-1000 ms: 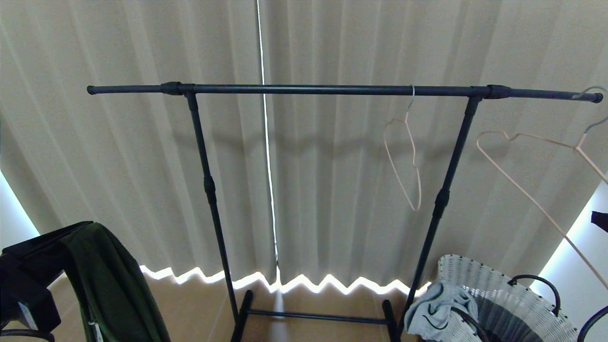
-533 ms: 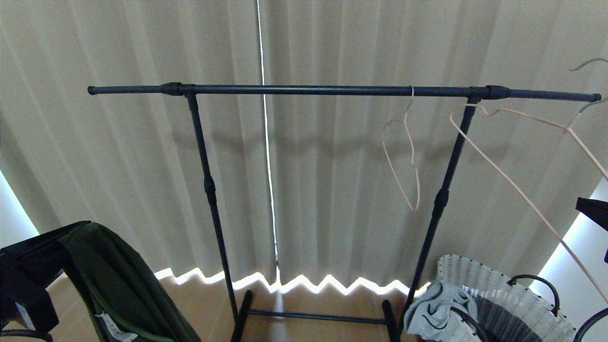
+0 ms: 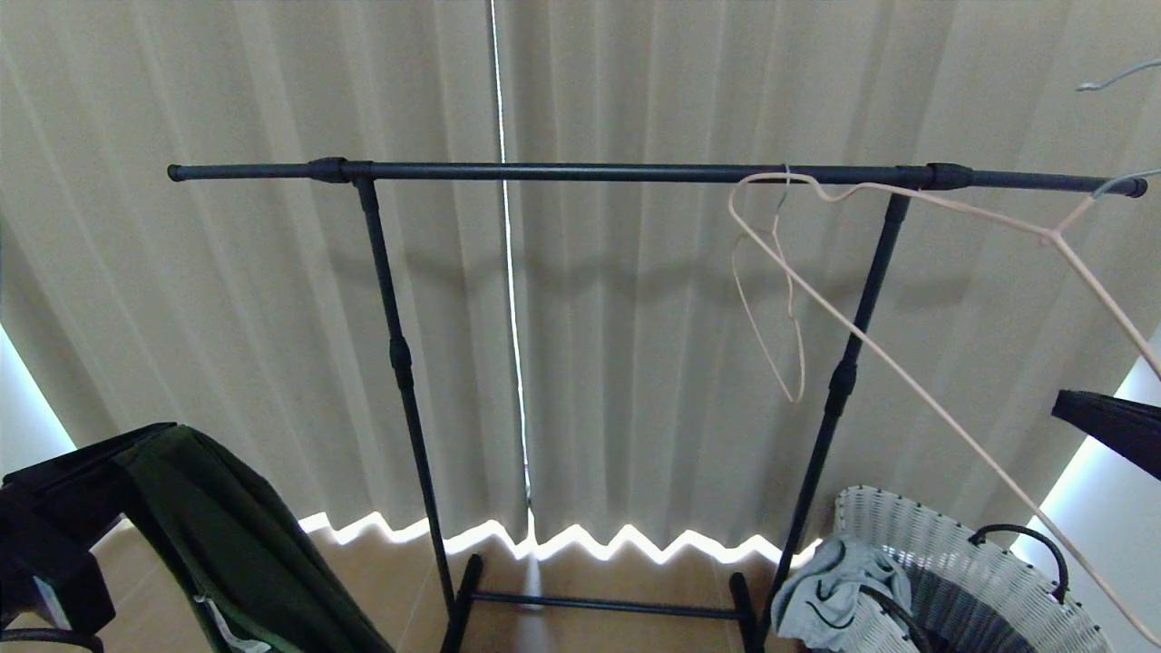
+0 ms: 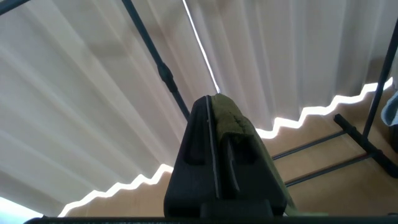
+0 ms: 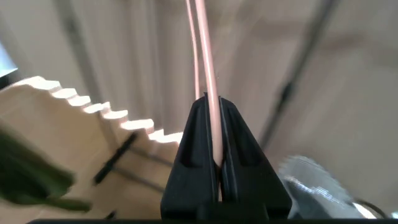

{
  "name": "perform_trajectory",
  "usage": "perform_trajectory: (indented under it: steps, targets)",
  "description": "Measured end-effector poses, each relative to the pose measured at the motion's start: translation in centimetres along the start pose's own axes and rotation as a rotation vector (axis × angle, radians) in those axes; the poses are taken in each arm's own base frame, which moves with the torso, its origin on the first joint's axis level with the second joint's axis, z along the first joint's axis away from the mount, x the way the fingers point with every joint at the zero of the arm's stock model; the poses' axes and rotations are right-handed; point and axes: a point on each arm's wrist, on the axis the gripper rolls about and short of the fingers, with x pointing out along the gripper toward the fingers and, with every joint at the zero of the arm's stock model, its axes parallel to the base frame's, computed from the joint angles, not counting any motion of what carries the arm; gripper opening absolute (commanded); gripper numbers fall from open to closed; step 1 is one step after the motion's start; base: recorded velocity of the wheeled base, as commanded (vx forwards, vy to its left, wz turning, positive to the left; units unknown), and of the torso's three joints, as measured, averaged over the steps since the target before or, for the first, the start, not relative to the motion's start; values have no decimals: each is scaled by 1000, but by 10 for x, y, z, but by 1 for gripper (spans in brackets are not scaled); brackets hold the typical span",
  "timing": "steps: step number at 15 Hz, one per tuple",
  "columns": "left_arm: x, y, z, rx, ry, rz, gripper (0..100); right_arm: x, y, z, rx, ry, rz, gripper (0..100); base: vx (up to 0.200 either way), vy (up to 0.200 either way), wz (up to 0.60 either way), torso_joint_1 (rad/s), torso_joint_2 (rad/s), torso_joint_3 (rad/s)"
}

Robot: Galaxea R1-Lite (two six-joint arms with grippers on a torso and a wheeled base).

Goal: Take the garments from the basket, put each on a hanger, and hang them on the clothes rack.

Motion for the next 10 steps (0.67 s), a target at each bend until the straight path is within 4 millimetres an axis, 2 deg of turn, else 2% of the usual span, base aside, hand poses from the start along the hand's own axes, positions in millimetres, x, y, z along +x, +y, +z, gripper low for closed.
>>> perform_trajectory:
  steps: [6, 10]
  targets:
    - [2, 0, -1, 1, 11, -2, 0, 13, 8, -21, -14, 117, 123, 0, 0, 0, 0, 0, 0, 0]
    - [13, 3, 9, 1, 26, 25, 0, 26, 14, -27, -22, 173, 172, 0, 0, 0, 0, 0, 0, 0]
